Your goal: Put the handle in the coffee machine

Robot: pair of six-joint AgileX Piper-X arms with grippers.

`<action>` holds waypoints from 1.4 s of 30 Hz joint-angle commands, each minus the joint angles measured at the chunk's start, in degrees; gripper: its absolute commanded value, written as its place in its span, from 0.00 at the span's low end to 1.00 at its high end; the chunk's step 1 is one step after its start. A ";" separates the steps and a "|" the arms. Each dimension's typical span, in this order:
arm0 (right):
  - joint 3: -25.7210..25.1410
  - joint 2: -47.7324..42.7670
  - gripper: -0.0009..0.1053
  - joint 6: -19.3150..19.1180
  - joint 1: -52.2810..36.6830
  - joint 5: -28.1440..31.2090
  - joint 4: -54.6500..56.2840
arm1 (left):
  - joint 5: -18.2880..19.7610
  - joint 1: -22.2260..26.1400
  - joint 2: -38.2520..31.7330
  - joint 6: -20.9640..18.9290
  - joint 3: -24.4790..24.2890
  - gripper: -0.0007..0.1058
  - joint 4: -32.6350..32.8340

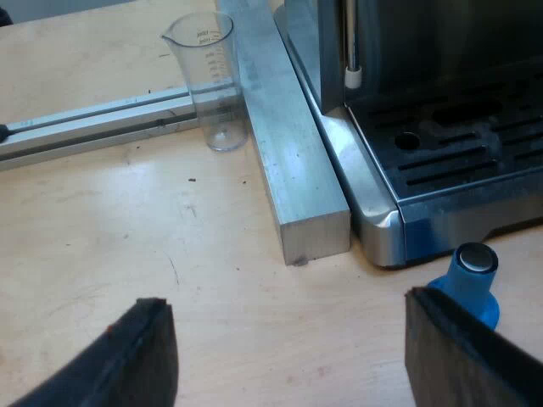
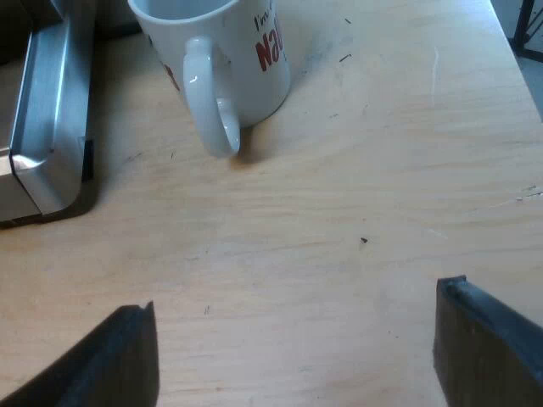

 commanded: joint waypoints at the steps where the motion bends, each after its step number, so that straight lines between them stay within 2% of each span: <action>1: -0.25 -2.51 0.65 -0.17 -0.26 0.06 -0.47 | 0.82 0.06 -7.91 1.65 0.17 0.57 -1.08; 10: -0.25 -2.51 0.65 0.26 -0.26 1.33 -0.33 | 9.01 0.06 -7.91 2.40 0.27 0.57 -1.08; 14: -1.24 -2.37 0.65 1.49 -0.26 1.33 0.55 | 9.72 0.06 -6.92 2.40 0.27 0.57 -1.23; 17: -2.67 -1.81 0.65 3.31 -0.26 1.33 3.01 | 10.26 -1.42 -5.20 2.40 0.27 0.57 -1.47; 20: -4.98 0.38 0.65 3.15 -0.26 1.33 6.89 | 10.35 -3.57 -2.48 2.40 0.27 0.57 -1.46; 28: -10.95 7.30 0.65 -1.08 -0.26 0.72 12.13 | 16.40 -6.18 6.00 2.40 0.27 0.57 -1.62; 29: -12.87 10.03 0.65 -3.09 -0.26 0.72 13.05 | 17.83 -6.65 7.10 2.40 0.27 0.57 -1.82; 32: -15.64 13.53 0.65 -5.10 -0.26 0.38 14.33 | 19.94 -7.29 8.68 2.40 0.27 0.57 -2.96; 35: -19.08 18.46 0.65 -7.29 -0.26 -4.14 15.66 | 23.23 -7.59 10.74 2.40 0.27 0.57 -4.59; 40: -22.98 24.48 0.65 -8.73 -0.26 -6.92 17.70 | 24.53 -11.60 13.67 3.75 0.27 0.57 -4.58; 42: -24.23 27.12 0.65 -9.29 -0.26 -9.12 18.32 | 24.80 -14.01 15.01 5.89 0.27 0.57 -4.58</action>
